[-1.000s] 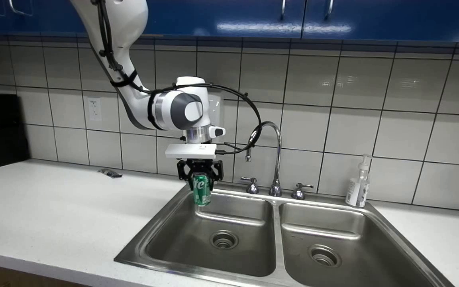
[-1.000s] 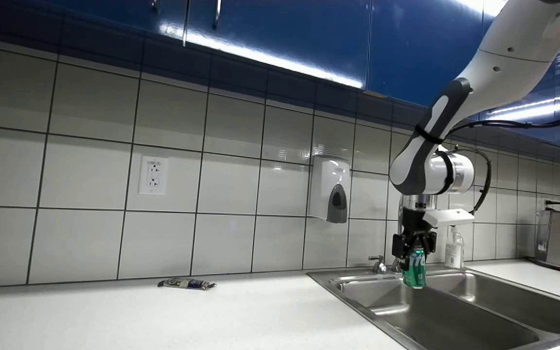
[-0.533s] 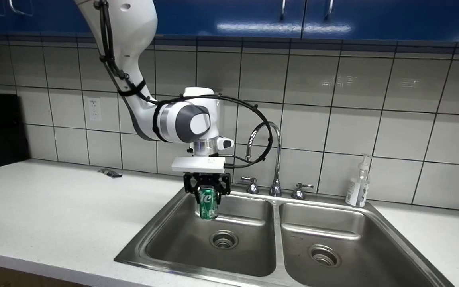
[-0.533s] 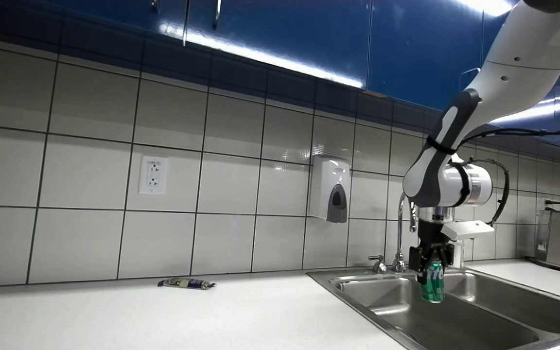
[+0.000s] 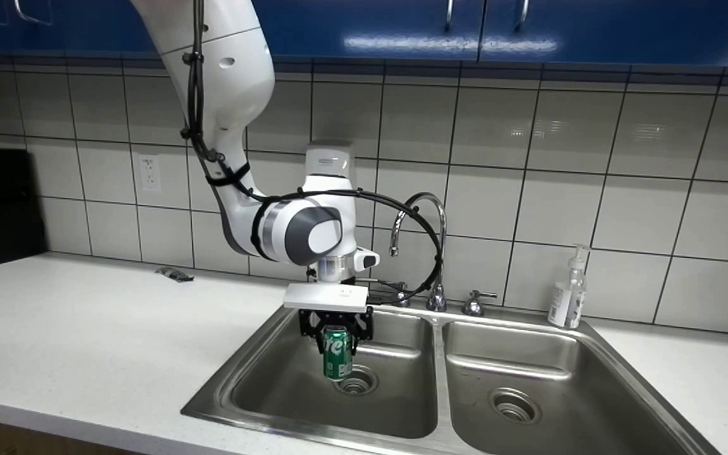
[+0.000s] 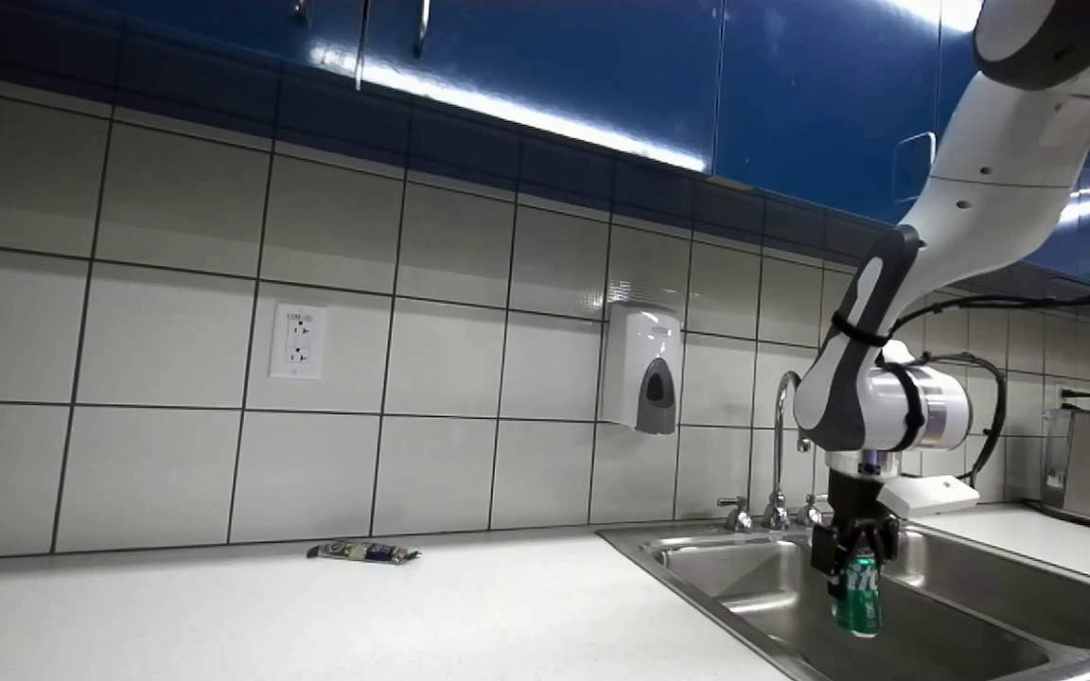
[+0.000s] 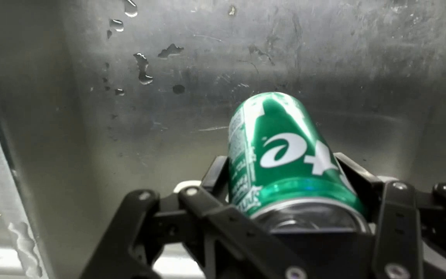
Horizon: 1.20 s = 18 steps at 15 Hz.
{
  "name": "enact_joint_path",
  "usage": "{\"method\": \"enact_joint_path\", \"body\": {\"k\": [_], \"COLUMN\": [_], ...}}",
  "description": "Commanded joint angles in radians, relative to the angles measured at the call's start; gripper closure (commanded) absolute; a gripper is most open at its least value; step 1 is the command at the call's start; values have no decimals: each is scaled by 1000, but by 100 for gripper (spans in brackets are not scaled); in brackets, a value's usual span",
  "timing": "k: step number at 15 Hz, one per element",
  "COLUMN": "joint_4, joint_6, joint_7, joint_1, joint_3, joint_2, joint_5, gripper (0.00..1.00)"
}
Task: Pick up the soda can and place it inside the sink
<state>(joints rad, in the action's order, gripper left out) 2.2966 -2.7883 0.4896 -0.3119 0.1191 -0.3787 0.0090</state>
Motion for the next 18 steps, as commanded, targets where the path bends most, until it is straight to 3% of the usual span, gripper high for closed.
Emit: {"method": "enact_joint_path", "body": {"k": [1, 8, 18], "joint_4": [-51, -120, -177], "joint_6": [-31, -59, -74], "joint_7": [47, 44, 33], "joint_1": [-67, -134, -176], "joint_3": [-55, -105, -132], "joint_2": [-73, -203, -306], "joint_5": [13, -3, -29], "gripper": [56, 56, 56]}}
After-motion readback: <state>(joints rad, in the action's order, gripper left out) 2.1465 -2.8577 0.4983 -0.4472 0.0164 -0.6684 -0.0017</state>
